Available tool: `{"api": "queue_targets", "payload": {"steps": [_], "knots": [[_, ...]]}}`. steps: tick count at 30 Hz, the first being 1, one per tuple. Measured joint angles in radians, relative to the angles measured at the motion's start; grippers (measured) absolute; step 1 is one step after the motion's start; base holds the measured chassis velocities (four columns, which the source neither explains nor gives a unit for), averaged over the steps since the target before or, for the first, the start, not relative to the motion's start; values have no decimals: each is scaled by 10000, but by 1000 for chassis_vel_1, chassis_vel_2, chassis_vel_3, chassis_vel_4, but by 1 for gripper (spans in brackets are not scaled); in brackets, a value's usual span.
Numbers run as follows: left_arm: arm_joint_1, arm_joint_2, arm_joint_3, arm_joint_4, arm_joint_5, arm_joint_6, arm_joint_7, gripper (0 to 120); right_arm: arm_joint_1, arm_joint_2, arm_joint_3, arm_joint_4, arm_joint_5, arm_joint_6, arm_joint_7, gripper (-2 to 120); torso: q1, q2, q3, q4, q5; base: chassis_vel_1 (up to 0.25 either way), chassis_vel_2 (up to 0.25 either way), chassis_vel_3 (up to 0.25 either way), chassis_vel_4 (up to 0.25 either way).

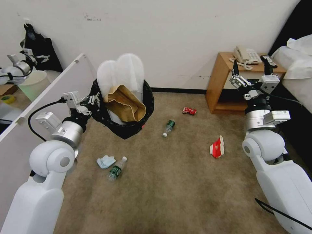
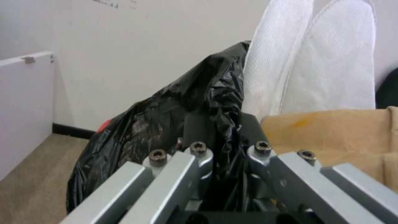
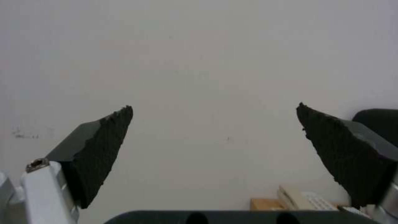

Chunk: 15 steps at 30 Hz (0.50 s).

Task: Pick up the trash bin, then pick up the garbage from the floor and place it into the trash bin.

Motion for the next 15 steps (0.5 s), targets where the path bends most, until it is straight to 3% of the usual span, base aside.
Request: {"api": "queue_targets", "payload": {"steps": [15], "knots": [[32, -38, -12, -43, -53, 24, -34, 4, 15, 8, -12, 53, 160, 36, -164, 100, 0, 0, -6, -2, 3, -9, 13, 9, -7]]}}
